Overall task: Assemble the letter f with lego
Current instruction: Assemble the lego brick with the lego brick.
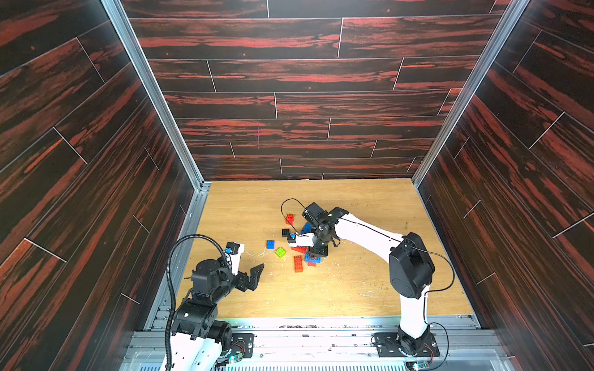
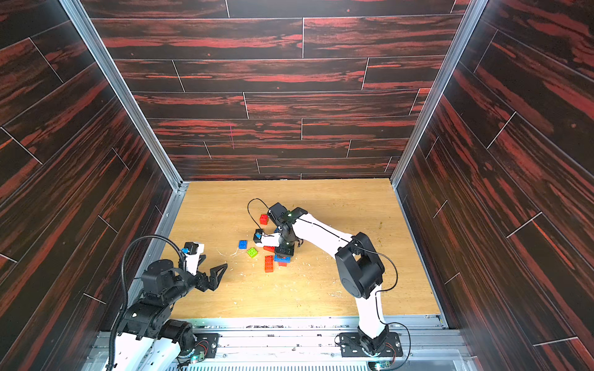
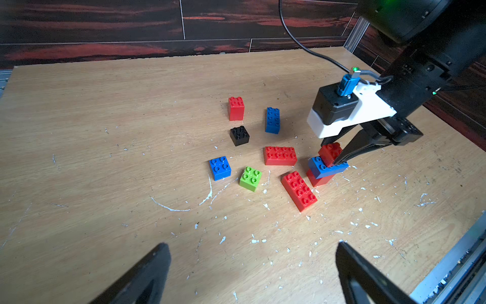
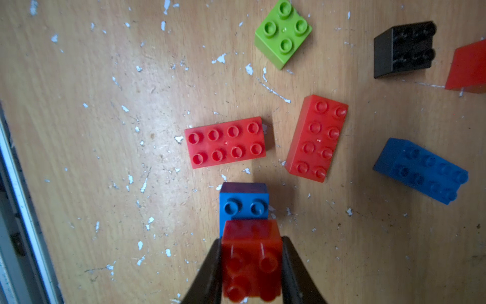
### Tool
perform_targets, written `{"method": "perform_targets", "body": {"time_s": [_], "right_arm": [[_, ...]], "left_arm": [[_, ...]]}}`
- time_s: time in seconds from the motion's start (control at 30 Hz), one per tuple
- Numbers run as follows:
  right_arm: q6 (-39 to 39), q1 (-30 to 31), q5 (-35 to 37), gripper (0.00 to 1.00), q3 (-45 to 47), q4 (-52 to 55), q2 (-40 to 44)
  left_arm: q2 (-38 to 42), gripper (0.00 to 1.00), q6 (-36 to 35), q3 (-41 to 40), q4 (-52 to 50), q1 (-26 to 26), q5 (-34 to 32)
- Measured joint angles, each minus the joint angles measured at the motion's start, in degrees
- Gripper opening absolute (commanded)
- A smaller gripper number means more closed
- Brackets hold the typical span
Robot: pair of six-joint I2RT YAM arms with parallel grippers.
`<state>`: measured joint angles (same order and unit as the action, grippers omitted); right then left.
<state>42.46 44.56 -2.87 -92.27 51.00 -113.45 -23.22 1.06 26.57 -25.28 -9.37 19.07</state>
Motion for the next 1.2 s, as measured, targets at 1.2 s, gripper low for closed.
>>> {"method": "perform_targets", "body": {"time_s": [1.2], "right_arm": [[-1.49, -0.07, -2.56, 0.23, 7.58, -8.39, 3.87]], "left_arm": [[0.02, 1.00, 0.00, 0.00, 0.00, -0.02, 0.00]]}}
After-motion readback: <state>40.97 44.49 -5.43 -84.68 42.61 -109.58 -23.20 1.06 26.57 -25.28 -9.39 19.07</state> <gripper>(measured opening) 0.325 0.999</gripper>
